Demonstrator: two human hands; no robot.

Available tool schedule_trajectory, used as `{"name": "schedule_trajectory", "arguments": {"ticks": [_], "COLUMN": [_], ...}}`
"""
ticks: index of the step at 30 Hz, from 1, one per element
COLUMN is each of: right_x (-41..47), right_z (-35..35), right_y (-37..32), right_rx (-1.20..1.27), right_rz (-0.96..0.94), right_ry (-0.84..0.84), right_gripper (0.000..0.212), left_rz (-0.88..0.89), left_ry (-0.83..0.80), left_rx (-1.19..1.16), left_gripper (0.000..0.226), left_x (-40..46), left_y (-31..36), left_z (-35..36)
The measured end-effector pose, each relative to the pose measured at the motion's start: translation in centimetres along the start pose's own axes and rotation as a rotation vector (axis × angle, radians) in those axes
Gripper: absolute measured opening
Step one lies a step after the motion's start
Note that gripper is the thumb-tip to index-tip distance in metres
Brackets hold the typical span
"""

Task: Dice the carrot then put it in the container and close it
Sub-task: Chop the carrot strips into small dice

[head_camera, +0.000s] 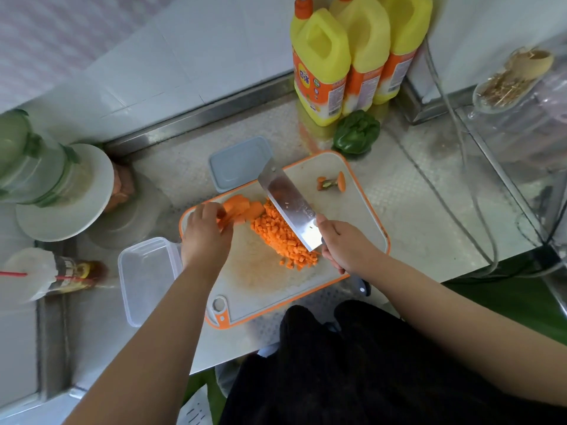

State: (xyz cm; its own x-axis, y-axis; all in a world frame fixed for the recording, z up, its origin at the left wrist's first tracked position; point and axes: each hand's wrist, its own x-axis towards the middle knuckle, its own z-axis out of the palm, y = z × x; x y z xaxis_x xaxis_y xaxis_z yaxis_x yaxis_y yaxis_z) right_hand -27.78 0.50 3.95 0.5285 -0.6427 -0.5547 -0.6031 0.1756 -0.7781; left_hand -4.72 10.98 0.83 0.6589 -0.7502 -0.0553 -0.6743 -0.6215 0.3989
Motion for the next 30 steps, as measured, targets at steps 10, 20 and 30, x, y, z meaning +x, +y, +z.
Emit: {"name": "schedule_trajectory", "arguments": {"ticks": [10,20,30], "right_x": [-0.2,-0.6,-0.6], "right_z": [1.4,1.6,2.1], "right_y": [0.1,-0.3,-0.6], "right_rx": [-0.011,-0.051,-0.090], "right_rz": [-0.002,-0.004,-0.013], "right_ry": [-0.055,-0.051,-0.062], "right_gripper": [0.053,0.051,0.053], "left_rz": [0.229,0.238,0.328], "left_ry": [-0.292,-0.382,-0.431], "left_rx": [0.328,0.320,0.385], "left_gripper": [0.058,0.066,0.051], "left_x": [-8.5,-8.2,-7.8], "left_y": [-4.6,-5.1,-5.1], "left_z": [2.7,2.1,2.1]}}
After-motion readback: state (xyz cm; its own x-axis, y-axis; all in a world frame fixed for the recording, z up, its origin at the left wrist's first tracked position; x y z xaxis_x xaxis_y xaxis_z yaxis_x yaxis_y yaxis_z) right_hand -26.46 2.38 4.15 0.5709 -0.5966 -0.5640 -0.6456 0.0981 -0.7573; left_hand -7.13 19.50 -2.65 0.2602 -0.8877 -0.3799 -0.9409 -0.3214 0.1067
